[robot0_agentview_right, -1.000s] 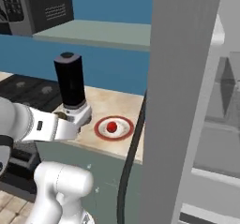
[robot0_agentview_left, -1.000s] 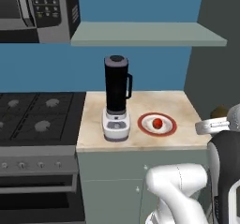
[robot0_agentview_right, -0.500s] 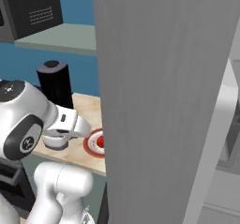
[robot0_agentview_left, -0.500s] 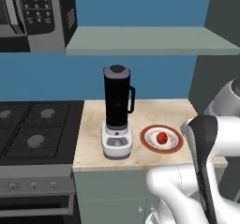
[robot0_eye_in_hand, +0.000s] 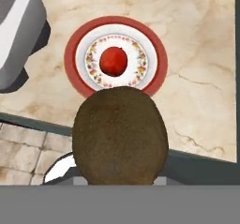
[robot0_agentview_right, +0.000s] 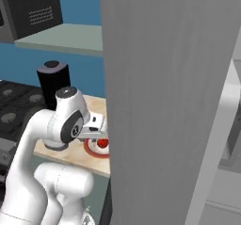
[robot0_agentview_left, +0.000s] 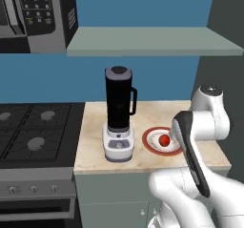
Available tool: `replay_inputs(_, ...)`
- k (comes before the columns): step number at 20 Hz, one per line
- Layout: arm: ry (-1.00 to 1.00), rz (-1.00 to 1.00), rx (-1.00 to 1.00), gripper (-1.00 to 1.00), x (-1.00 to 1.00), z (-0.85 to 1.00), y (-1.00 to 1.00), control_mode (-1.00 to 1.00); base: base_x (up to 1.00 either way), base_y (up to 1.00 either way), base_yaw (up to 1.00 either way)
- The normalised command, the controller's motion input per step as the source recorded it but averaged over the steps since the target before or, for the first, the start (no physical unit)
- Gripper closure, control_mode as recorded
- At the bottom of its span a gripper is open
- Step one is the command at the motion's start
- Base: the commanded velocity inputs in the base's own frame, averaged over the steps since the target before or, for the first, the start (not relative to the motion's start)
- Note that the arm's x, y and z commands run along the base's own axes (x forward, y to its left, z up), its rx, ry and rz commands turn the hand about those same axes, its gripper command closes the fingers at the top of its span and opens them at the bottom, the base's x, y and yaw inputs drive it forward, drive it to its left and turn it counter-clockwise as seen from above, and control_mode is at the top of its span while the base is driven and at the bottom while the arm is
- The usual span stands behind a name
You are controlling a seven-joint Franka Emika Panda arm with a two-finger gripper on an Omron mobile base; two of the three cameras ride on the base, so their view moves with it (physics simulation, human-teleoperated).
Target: Pick the apple and kiwi from the fridge and place them on the plate next to the blender to make a fruit smoothie.
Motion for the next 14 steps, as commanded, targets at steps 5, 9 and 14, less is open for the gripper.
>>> replay_inputs(5, 0.0, 0.03, 0.16, 1.0, 0.85, -0.63, -0.46, -1.0, 0.0, 0.0, 0.0)
replay_inputs(9, 0.04, 0.0, 0.06, 1.0, 0.83, -0.62, -0.09, -1.0, 0.0, 0.0, 0.0)
replay_inputs(14, 0.15, 0.0, 0.0, 1.0, 0.82, -0.73, 0.0, -1.0, 0.0, 0.0, 0.0)
